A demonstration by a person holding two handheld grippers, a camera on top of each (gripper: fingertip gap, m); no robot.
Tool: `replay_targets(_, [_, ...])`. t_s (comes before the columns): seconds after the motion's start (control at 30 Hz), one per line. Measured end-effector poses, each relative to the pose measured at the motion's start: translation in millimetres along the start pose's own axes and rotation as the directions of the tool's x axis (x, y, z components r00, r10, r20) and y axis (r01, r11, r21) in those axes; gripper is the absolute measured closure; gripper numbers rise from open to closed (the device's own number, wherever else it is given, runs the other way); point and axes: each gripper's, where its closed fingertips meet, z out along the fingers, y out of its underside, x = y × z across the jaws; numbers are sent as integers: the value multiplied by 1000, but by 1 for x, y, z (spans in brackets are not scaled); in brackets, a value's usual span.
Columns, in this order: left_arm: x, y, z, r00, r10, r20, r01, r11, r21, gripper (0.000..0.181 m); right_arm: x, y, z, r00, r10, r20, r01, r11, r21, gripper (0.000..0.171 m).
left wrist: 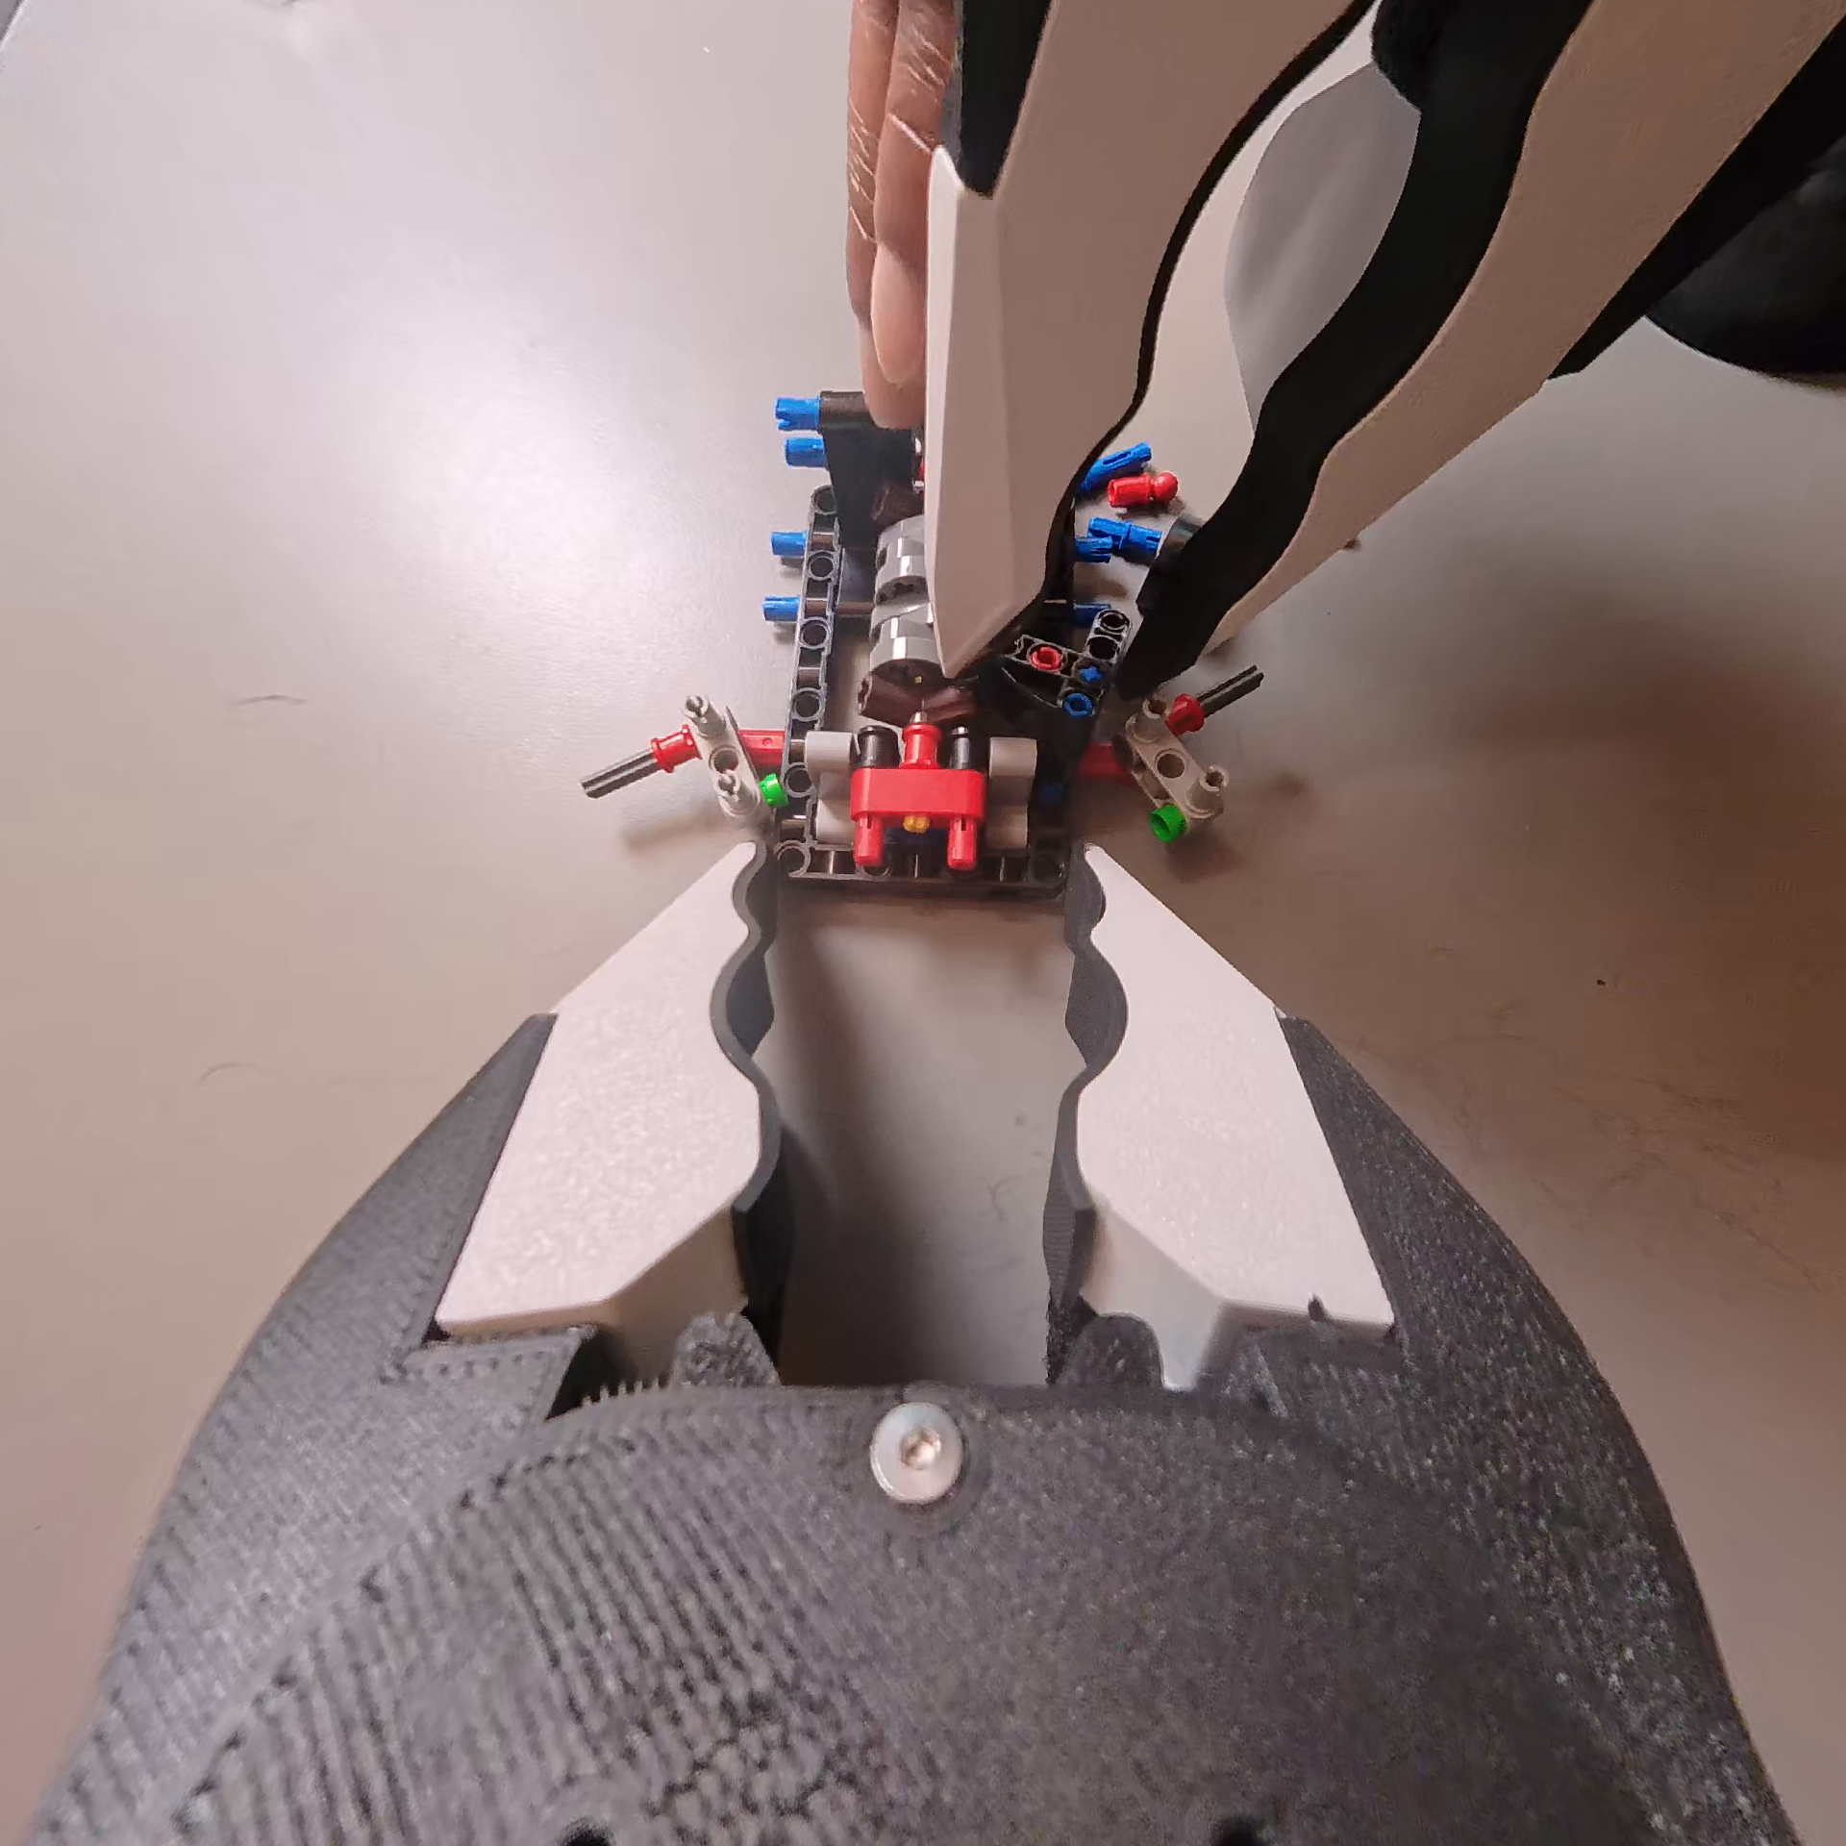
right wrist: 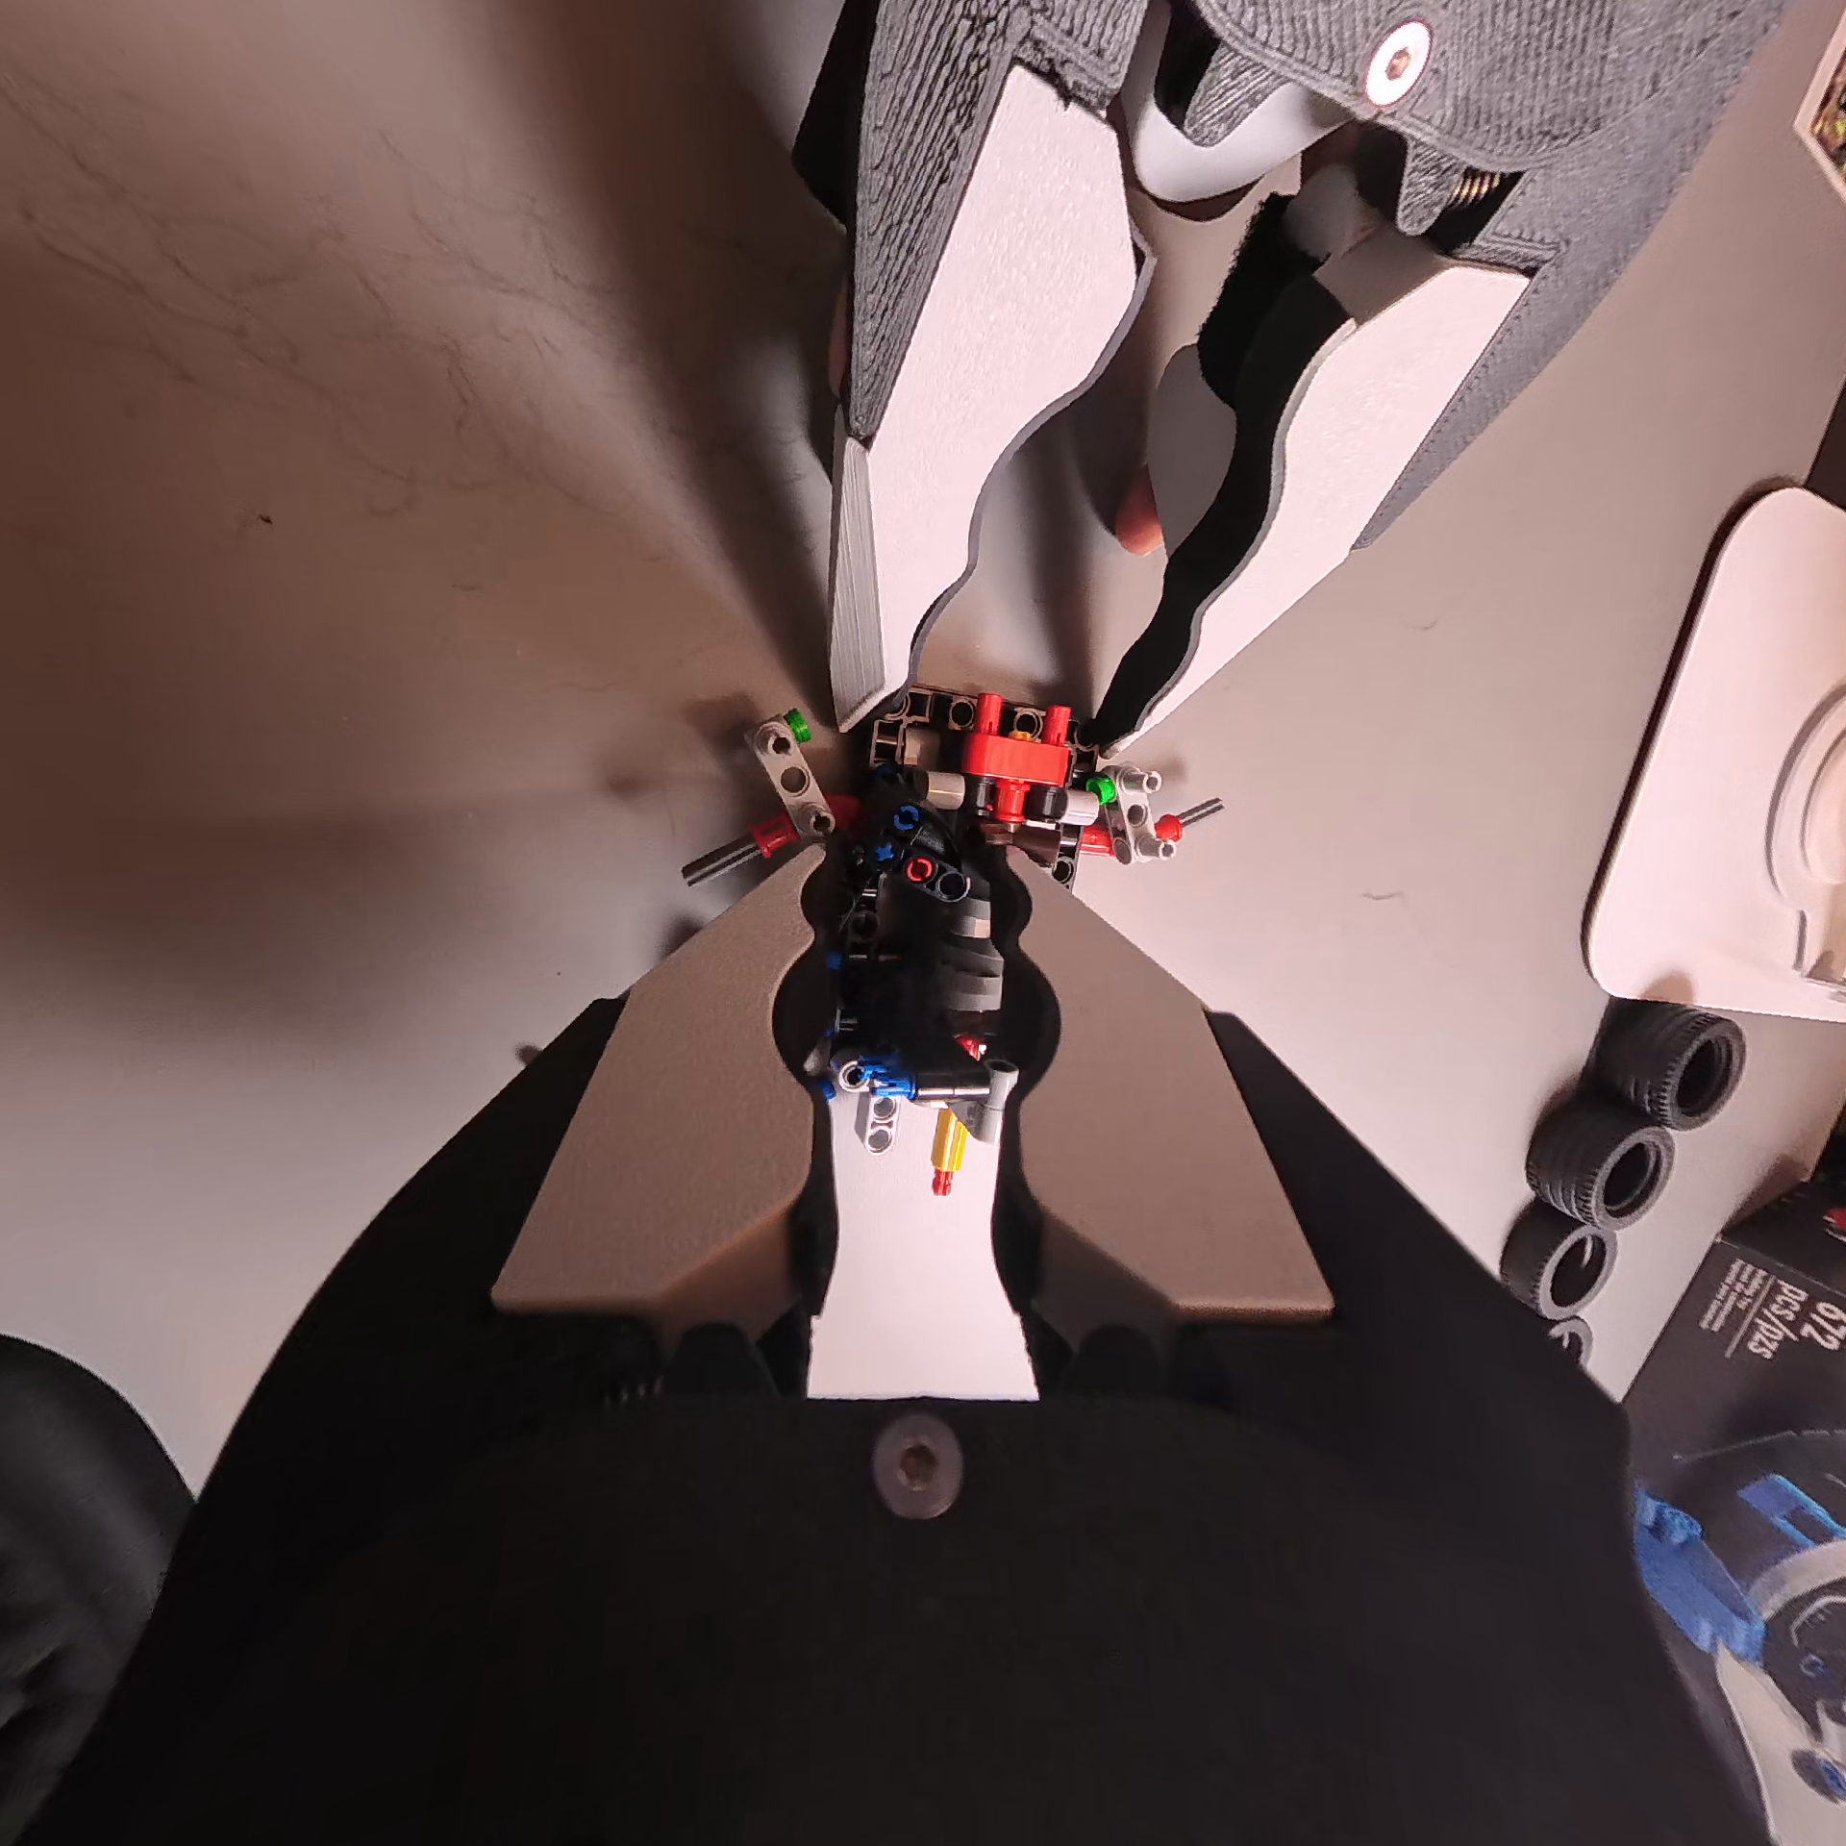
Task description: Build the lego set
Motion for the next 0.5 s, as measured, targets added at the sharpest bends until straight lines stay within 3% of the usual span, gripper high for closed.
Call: replay_targets(0.5, [0,0,0,1000,-1,-10,1,1000,3,125,0,-2,-1,998,-57,-41,59,998,37,146])
